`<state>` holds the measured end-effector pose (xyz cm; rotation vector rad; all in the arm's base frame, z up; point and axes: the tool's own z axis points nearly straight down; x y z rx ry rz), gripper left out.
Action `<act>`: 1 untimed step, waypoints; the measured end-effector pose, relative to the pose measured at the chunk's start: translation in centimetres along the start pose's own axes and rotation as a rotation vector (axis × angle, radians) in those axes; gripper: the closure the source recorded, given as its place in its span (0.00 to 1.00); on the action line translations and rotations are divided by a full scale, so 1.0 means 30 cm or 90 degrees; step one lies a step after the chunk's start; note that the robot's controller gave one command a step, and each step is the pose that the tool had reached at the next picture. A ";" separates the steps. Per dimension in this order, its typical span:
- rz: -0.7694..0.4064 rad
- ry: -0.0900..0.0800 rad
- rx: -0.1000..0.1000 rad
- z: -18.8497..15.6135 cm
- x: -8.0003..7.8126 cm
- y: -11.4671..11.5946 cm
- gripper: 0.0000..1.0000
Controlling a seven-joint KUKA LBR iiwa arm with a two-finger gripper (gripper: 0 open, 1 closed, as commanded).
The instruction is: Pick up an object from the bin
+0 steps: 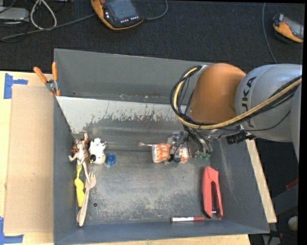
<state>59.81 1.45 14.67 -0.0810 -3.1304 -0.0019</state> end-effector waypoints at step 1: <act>-0.007 0.003 0.000 -0.251 0.013 -0.054 1.00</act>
Offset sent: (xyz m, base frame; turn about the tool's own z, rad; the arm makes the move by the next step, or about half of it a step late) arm 0.0009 0.0016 0.1421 0.0102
